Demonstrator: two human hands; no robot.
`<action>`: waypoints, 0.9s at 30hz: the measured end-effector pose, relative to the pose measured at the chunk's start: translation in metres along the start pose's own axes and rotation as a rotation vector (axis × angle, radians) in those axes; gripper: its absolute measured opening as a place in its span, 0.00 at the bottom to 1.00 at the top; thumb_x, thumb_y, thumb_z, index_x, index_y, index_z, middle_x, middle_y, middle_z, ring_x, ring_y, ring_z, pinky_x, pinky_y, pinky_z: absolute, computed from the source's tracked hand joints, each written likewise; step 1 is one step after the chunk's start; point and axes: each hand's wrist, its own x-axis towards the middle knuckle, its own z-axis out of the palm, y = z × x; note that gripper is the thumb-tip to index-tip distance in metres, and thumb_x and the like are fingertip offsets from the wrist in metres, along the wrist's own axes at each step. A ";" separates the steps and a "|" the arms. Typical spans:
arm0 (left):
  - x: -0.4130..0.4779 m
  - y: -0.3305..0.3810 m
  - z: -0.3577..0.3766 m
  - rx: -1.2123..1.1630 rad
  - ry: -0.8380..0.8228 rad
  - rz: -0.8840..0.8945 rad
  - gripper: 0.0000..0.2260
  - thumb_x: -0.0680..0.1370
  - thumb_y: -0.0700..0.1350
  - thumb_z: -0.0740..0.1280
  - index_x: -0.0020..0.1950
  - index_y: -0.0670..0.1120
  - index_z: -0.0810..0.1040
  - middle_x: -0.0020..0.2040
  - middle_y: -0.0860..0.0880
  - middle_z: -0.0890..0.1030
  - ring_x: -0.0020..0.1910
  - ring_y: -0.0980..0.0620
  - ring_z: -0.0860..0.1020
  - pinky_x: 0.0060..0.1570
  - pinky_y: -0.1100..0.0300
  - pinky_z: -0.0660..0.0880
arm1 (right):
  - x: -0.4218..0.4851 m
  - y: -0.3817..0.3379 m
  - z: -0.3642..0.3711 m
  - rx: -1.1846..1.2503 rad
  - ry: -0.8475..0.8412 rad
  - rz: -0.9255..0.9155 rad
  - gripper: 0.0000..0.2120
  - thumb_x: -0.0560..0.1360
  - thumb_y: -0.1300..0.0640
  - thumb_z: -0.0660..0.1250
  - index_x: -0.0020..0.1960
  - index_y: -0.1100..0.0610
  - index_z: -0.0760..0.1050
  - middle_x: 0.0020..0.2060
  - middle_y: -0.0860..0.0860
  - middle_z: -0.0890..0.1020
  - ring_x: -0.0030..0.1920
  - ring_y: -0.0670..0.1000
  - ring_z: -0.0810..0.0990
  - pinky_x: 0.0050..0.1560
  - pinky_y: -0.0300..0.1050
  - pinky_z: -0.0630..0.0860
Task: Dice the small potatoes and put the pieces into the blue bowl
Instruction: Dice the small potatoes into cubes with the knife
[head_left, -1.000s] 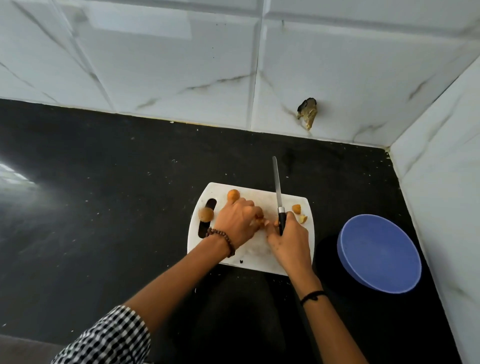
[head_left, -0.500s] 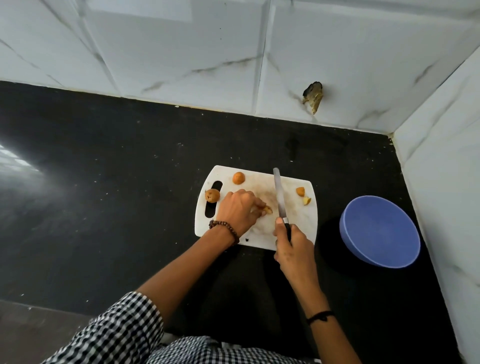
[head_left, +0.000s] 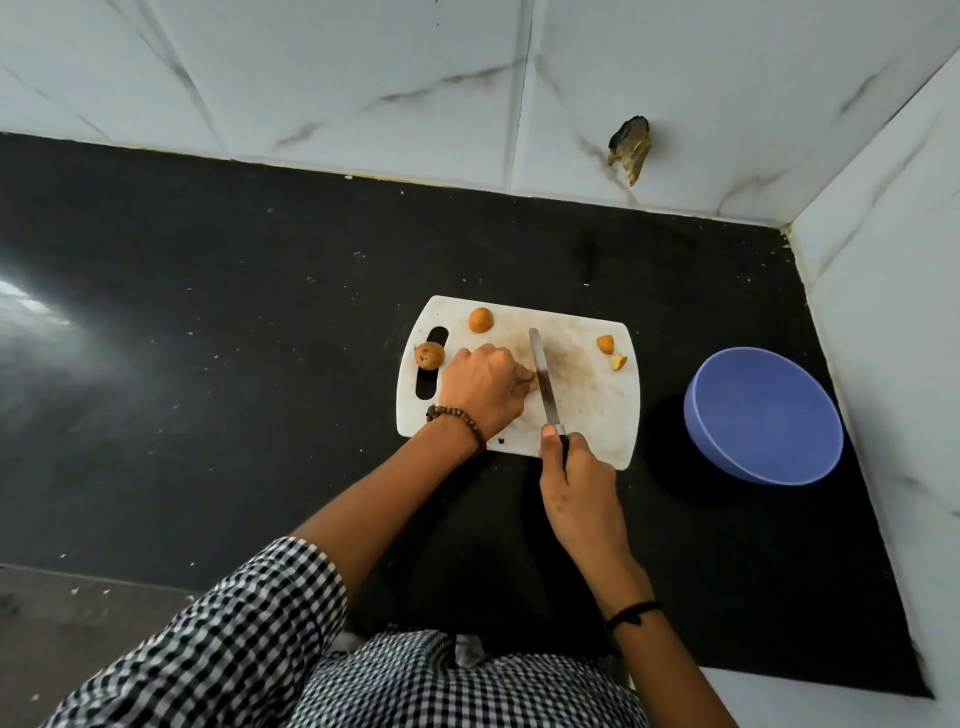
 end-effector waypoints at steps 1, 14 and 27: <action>0.000 0.000 0.000 0.006 0.001 0.007 0.09 0.78 0.50 0.66 0.55 0.52 0.83 0.49 0.50 0.82 0.47 0.51 0.77 0.47 0.59 0.72 | 0.000 0.000 0.001 -0.029 0.002 -0.001 0.21 0.84 0.42 0.51 0.50 0.57 0.73 0.39 0.53 0.80 0.38 0.50 0.80 0.41 0.50 0.80; 0.001 0.000 0.003 0.075 -0.006 0.048 0.10 0.78 0.50 0.66 0.58 0.54 0.82 0.51 0.52 0.82 0.50 0.51 0.76 0.51 0.58 0.69 | 0.007 -0.019 0.015 -0.433 0.020 0.009 0.18 0.86 0.48 0.49 0.60 0.60 0.69 0.50 0.57 0.81 0.50 0.59 0.82 0.44 0.51 0.76; 0.000 0.003 0.001 0.041 -0.006 -0.001 0.09 0.78 0.47 0.66 0.55 0.51 0.83 0.50 0.50 0.82 0.49 0.49 0.77 0.50 0.59 0.69 | -0.017 -0.007 0.004 -0.493 -0.091 0.038 0.19 0.86 0.48 0.47 0.61 0.61 0.68 0.53 0.59 0.79 0.54 0.61 0.80 0.46 0.54 0.73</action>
